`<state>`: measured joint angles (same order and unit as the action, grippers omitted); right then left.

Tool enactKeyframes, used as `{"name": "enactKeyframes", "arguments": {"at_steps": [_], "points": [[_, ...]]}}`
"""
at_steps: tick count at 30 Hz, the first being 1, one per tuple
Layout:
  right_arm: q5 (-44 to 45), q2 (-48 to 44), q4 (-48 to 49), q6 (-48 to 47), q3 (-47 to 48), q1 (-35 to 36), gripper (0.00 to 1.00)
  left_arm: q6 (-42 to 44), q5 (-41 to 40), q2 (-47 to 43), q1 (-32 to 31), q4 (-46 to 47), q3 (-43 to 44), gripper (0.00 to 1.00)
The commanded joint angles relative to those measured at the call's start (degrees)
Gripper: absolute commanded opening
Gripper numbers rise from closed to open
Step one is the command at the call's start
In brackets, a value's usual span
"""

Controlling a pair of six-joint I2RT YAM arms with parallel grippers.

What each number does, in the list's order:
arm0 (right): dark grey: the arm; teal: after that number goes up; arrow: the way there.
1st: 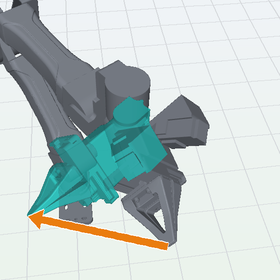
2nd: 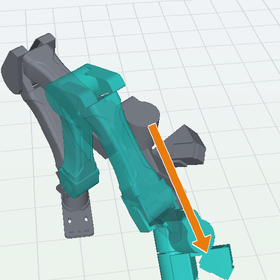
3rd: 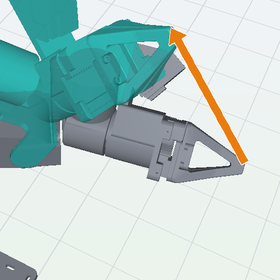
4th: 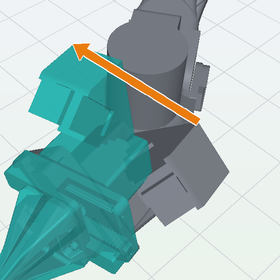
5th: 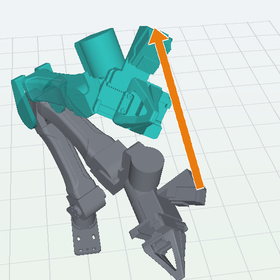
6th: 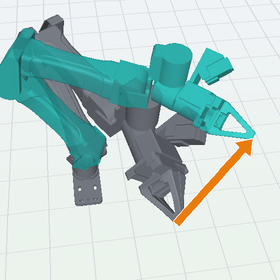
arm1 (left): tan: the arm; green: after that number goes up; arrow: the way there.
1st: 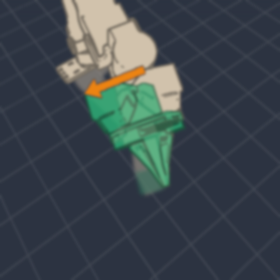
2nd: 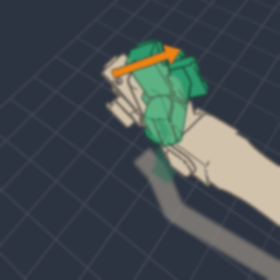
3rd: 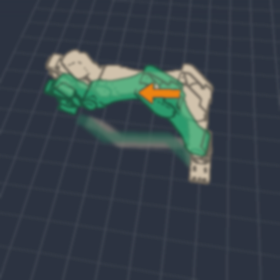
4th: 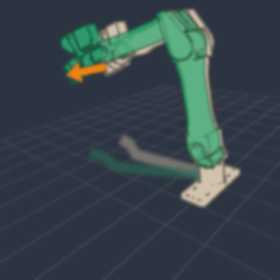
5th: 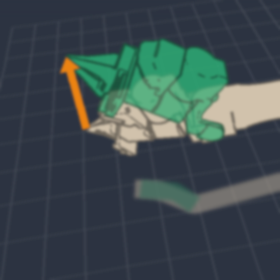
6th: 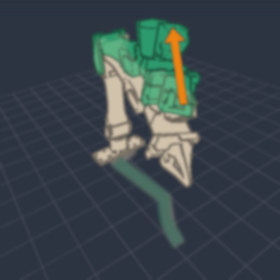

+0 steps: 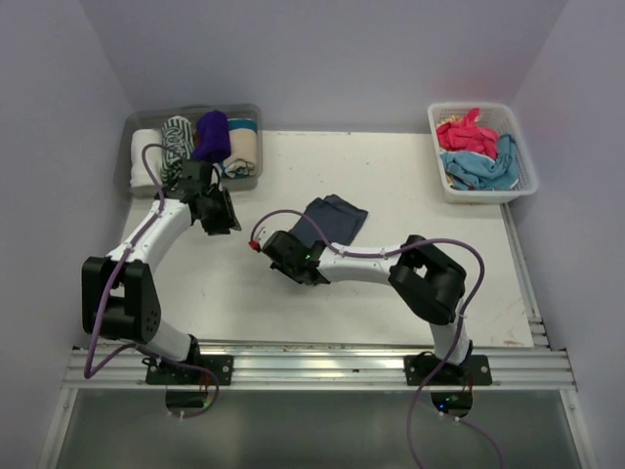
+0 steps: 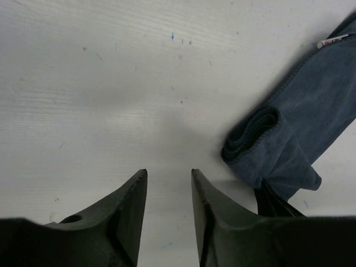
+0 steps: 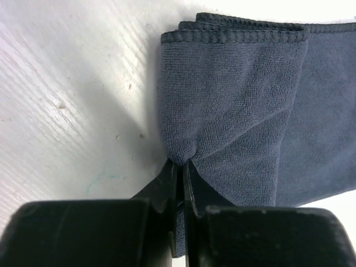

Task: Roll the towels
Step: Roll the towel

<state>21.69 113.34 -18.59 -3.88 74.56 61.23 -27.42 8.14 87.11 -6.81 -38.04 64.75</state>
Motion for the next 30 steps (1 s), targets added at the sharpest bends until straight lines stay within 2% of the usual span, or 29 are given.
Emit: {"name": "enactKeyframes", "arguments": {"at_steps": [1,3,7,10,18,23,30], "points": [[-6.02,-3.29,3.56,1.59,-0.47,-1.46,0.00,-0.27,4.41,-2.11,0.39,3.49,-3.39,0.45],[-10.07,-4.70,3.82,2.82,-0.73,-2.69,0.00,-0.44,6.88,-2.47,0.22,4.99,-5.33,0.62],[-19.83,-7.34,4.97,7.56,-2.40,-5.68,0.00,-1.49,13.63,-3.52,-0.92,10.60,-10.86,0.84],[-27.83,-8.13,6.89,11.17,-3.90,-9.02,0.00,-2.99,15.76,-3.44,-2.86,13.69,-12.89,0.87],[-46.20,-6.29,9.62,19.60,-3.37,-17.72,0.00,-8.61,17.96,-1.42,-7.43,23.26,-15.97,0.87],[-58.76,-3.40,8.75,26.37,-0.13,-22.98,0.00,-9.06,18.58,-0.10,-8.31,24.68,-15.53,0.86],[-66.16,-0.58,12.78,32.35,-0.38,-26.25,0.00,-9.76,18.14,2.01,-9.19,26.34,-13.07,0.88]]}}
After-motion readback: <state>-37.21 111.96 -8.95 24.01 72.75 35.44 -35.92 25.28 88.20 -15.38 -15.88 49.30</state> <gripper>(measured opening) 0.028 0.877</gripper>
